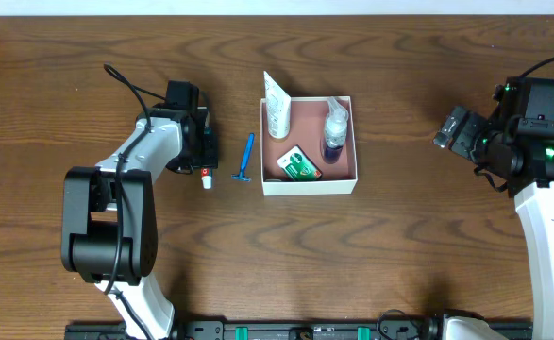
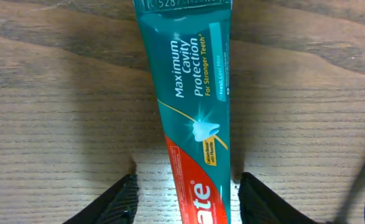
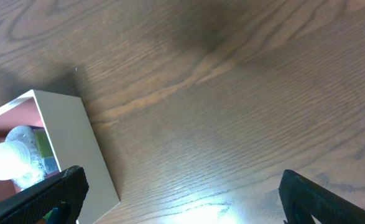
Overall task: Pack container
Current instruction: 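Grasp the Colgate toothpaste tube with the left gripper, then lower the toothpaste tube into the box and release it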
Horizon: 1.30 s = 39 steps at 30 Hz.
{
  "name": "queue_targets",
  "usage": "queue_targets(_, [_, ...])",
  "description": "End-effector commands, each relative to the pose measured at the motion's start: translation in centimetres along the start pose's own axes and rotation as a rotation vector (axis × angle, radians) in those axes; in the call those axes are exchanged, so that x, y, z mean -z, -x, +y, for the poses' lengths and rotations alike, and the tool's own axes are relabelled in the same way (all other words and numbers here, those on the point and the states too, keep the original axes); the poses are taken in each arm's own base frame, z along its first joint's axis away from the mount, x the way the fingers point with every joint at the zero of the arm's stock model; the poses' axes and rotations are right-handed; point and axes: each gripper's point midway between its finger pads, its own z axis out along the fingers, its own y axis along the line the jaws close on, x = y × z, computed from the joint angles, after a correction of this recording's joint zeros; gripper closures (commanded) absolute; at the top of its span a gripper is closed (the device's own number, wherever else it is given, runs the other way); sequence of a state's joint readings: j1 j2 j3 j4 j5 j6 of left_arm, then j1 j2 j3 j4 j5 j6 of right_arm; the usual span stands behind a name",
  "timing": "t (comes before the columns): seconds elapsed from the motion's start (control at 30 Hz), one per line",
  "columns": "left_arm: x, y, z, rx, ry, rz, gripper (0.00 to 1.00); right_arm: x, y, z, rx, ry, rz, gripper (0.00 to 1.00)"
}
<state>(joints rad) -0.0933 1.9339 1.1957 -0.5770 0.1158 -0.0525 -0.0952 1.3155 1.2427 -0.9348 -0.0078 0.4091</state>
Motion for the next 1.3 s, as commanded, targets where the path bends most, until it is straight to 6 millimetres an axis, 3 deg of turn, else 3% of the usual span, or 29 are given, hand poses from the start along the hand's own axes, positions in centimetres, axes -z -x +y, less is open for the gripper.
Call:
queue_targets(0.0, [-1.5,-1.0,0.6,0.02,0.018,0.052,0.52,0.3,0.4,-0.1,0.0,0.0,-0.011,0.01])
queue_targets(0.17, [-1.3,-1.0,0.5,0.02,0.018,0.05,0.72,0.3,0.4,-0.1,0.001,0.001,-0.011,0.01])
queue_targets(0.43, [1.4,-1.2,0.4,0.02,0.021,0.071,0.85,0.3,0.4,-0.1,0.0,0.0,-0.011,0.01])
queue_targets(0.53, [3.7,-1.0,0.2,0.018,0.019,0.051,0.86,0.3,0.4,-0.1,0.0,0.0,-0.011,0.01])
queue_targets(0.8, [13.0,-0.5,-1.0,-0.011,-0.01,-0.139,0.87,0.3,0.4,-0.1,0.001,0.001,-0.011,0.01])
queue_targets(0.87, [15.2,-0.5,-2.3,-0.051,-0.047,-0.198,0.87,0.3,0.4,-0.1,0.0,0.0,-0.011,0.01])
queue_targets(1.07, [20.9,-1.6,-9.6,-0.354,-0.189,-0.383,0.86,0.3,0.4,-0.1,0.001,0.001,-0.011,0.01])
queue_targets(1.17, [21.8,-2.5,-13.1,-0.581,-0.209,-0.435,0.86,0.3,0.4,-0.1,0.0,0.0,-0.011,0.01])
queue_targets(1.27, [21.1,-3.5,-16.9,-0.838,-0.22,-0.468,0.86,0.3,0.4,-0.1,0.001,0.001,-0.011,0.01])
